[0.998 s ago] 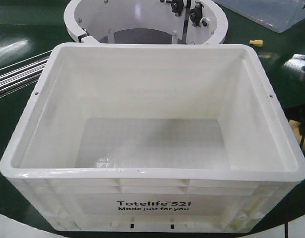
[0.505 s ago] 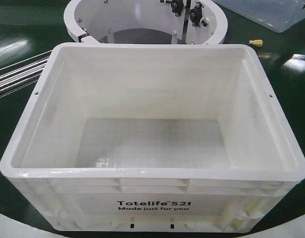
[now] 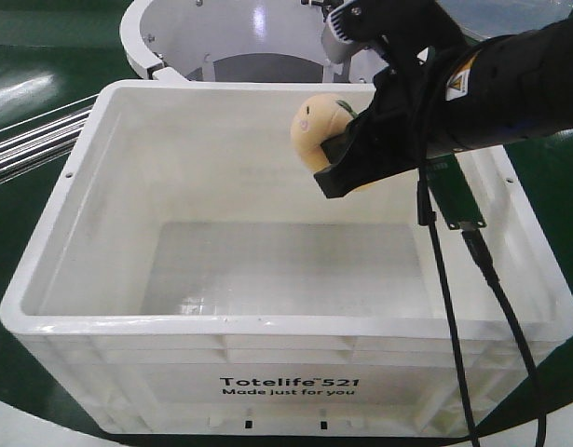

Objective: Place moving items into box and shelve
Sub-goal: 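Carry the yellow plush toy over the tote and release it inside, then grasp the pink plush toy with the left gripper and lift it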

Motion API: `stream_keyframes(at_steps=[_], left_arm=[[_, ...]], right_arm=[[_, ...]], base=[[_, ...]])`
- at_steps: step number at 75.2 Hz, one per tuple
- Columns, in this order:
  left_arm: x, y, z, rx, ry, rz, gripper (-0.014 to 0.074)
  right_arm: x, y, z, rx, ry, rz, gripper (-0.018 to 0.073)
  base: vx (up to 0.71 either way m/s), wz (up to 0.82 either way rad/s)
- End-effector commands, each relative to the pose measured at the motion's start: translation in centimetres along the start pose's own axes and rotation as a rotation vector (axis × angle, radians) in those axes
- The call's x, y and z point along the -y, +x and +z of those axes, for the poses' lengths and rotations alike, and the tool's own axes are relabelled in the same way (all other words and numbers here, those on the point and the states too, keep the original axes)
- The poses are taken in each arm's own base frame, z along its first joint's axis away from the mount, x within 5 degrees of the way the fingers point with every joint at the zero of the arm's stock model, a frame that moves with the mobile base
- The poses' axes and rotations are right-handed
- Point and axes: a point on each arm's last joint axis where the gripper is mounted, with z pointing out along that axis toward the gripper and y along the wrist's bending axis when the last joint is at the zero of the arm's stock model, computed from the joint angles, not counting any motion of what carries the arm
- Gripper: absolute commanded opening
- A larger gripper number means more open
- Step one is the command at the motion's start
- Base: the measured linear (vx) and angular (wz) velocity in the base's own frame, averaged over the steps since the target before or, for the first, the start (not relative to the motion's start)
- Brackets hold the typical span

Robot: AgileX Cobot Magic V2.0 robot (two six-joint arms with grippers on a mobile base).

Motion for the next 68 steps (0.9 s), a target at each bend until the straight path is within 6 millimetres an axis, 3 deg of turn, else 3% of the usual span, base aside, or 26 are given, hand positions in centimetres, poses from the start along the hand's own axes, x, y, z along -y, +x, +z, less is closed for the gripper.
stream_keyframes(at_steps=[1,10,26,35,51,68], left_arm=[[0.4,-1.8,-0.5,0.109,0.028,-0.008,0.0566],[0.4,-1.8,-0.5,0.109,0.028,-0.008,0.0566],[0.4,-1.9,-0.6,0.122,0.031,-0.008,0.0566],[0.4,-2.0,-0.6,0.132,0.034,-0.007,0.0566],[0.4,-2.0,-0.6,0.132,0.034,-0.007,0.0566],[0.4,-2.0,-0.6,0.139,0.036,-0.007,0.0566]], right_arm=[[0.2,-1.8,-1.7,0.153,0.036,0.006,0.0077],[0.3,-2.1,-2.3,0.202,0.053,0.010,0.0180],[0.2,-1.5,-2.4,0.139,0.039,0.044,0.0500],[0.2,-1.3,-2.6,0.119,0.039,0.091,0.0619],[1.4,-1.4,-5.7,0.210,0.145,0.129,0.0612],[5.3,0.7,-10.8,0.209,0.407,0.207,0.0578]], base=[[0.00,0.00],[0.00,0.00],[0.00,0.00],[0.00,0.00],[0.00,0.00],[0.00,0.00]])
